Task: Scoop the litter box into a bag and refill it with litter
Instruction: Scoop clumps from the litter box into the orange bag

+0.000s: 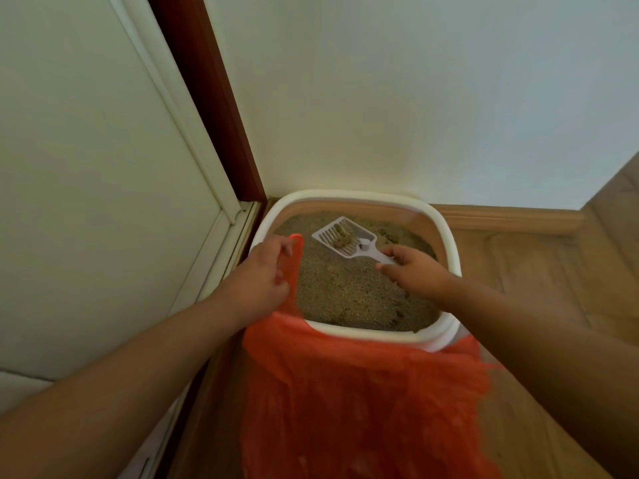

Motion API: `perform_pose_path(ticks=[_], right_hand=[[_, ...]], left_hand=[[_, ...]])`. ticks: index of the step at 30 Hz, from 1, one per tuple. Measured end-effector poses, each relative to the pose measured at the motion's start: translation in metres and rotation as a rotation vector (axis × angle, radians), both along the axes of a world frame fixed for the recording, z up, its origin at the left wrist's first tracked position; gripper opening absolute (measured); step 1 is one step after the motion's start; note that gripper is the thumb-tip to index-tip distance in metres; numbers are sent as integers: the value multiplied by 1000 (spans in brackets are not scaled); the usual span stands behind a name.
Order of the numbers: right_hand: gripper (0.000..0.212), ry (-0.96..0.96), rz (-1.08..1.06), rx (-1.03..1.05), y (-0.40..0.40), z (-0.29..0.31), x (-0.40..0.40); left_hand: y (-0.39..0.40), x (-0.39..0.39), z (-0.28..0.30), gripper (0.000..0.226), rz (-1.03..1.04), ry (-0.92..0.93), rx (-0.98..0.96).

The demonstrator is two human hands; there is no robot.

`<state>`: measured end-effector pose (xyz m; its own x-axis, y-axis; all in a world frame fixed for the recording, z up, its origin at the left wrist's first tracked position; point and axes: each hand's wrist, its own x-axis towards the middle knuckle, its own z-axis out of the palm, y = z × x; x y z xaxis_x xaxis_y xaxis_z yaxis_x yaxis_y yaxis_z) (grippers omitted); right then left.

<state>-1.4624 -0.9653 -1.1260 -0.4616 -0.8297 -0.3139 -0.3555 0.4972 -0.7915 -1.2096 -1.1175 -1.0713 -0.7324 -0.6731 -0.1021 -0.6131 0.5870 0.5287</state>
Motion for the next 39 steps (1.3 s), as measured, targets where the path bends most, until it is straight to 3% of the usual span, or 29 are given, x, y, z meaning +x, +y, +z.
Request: perform_pose_path(ticks=[5,13,15,20,23,28,34,39], right_hand=[[35,87,-19,-8,21,9,-5],[35,113,12,2,39,17,-7],[35,95,15,11,38,16,-8],[36,-1,-5,-34,34,15,-9],[35,-15,-13,-53,31,16,-10],[28,-38,6,-79,33,24,-14],[19,-127,61,-104,42,28,-31],[23,-126,232,23,53,28,-41]], left_hand=[[3,-8,-6,41,-101,-131,-10],[8,-9,-7,124,-187,-370,-115],[9,-4,-12,134,-237,-431,-140],[1,6,-27,132,-326,-458,-237],[2,8,-26,145,-318,-500,-232],[6,8,-23,165,-377,-577,-136],[12,0,-17,165,-420,-577,39],[12,2,-20,162,-407,-506,114]])
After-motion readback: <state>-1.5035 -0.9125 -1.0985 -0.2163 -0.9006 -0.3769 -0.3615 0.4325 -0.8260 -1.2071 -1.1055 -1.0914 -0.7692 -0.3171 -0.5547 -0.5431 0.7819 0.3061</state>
